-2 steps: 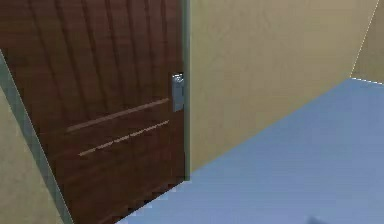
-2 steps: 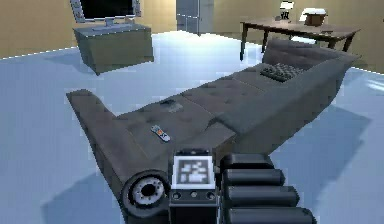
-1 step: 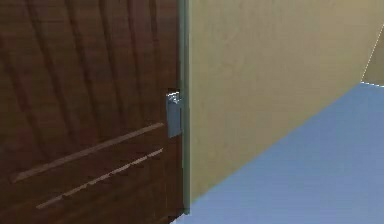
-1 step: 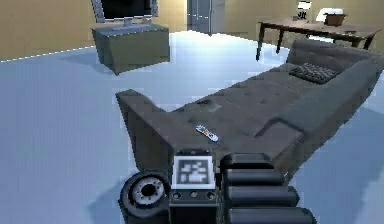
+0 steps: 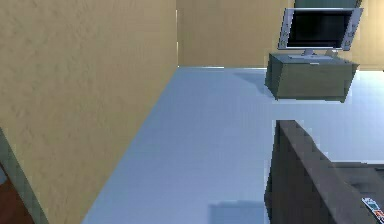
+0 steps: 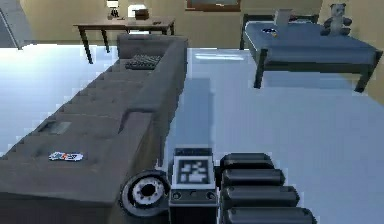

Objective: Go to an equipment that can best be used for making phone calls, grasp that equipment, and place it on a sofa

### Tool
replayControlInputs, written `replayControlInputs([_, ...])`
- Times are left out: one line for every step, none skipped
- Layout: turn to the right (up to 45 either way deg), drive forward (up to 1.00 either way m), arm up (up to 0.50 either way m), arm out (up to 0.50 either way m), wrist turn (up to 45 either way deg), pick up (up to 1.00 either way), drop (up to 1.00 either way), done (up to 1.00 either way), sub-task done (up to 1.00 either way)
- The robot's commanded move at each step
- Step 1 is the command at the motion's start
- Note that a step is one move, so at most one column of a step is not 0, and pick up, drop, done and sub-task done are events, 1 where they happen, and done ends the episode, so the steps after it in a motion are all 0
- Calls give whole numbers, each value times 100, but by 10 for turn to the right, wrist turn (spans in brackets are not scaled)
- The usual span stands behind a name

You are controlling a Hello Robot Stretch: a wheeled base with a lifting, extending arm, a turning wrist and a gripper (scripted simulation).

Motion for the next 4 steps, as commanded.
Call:
replayControlInputs([30, 0, 0, 0, 0, 0, 0, 0, 0])
replayControlInputs([0, 100, 0, 0, 0, 0, 0, 0, 0])
replayControlInputs([30, 0, 0, 0, 0, 0, 0, 0, 0])
replayControlInputs([0, 45, 0, 0, 0, 0, 0, 0, 0])
